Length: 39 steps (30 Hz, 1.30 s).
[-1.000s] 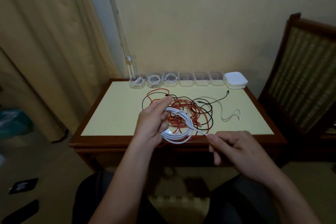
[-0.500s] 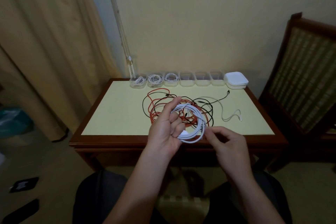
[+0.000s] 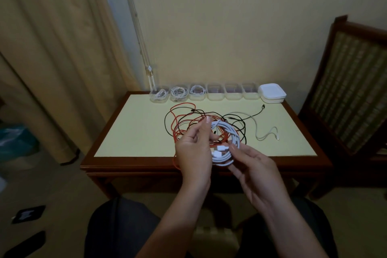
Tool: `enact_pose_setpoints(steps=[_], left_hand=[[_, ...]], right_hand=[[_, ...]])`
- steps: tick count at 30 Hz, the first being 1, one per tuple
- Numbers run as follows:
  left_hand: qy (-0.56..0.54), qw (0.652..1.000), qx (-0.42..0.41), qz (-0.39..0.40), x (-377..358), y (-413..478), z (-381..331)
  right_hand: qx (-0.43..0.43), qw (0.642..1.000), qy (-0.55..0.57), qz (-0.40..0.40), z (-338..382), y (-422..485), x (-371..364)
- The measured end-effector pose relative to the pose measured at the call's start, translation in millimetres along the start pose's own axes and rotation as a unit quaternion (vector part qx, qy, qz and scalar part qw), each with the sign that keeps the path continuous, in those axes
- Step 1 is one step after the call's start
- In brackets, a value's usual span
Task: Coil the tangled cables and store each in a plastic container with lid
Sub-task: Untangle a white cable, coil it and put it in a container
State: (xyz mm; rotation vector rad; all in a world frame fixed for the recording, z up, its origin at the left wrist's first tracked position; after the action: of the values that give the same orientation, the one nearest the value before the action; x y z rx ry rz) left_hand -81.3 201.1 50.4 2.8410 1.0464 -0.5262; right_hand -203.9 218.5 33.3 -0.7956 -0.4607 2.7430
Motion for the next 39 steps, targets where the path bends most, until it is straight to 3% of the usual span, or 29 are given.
enact_pose_setpoints(steps=[7, 10, 18, 21, 23, 26, 28, 30, 34, 39], left_hand=[[0.119, 0.992, -0.033, 0.029, 9, 10, 12], [0.137, 0.987, -0.081, 0.025, 8, 13, 7], [0.172, 0.971, -0.165, -0.003, 12, 18, 9], [0.182, 0.970, -0.162, -0.009, 10, 21, 9], [0.172, 0.978, -0.118, -0.008, 10, 26, 12], [0.097, 0.993, 0.065, -0.018, 10, 34, 18], [0.028, 0.979, 0.203, -0.001, 6, 39, 21], [0.019, 0.967, 0.254, 0.027, 4, 47, 30], [0.163, 0.970, 0.161, 0.084, 6, 73, 54], [0.316, 0.942, 0.058, 0.099, 24, 133, 97]], right_hand=[[-0.028, 0.996, -0.007, 0.080, -3, 2, 0], [-0.035, 0.996, -0.007, 0.078, -8, 0, -5], [0.104, 0.978, -0.176, -0.046, -17, -4, 2], [0.163, 0.955, -0.243, -0.044, -15, -2, 3], [0.182, 0.941, -0.283, -0.020, -15, 2, 3], [0.109, 0.971, -0.208, 0.038, -16, 6, 7], [0.065, 0.984, -0.151, 0.063, -17, 9, 7], [0.042, 0.991, -0.114, 0.057, -21, 18, 8], [0.014, 0.991, -0.135, 0.003, -30, 50, 16], [0.022, 0.980, -0.187, -0.063, -31, 108, 27]])
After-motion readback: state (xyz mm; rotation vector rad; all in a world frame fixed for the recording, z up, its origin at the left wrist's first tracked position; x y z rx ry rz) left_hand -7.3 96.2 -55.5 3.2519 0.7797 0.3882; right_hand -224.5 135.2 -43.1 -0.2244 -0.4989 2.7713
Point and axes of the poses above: each hand's wrist, its own y-axis towards the middle knuckle, its own x-axis out of the back of the hand, z = x × y, the point moved 3 cm from there along y, towards the middle knuckle, and after that the axes turned 13 degrees about -z, right-handed, at the moved point
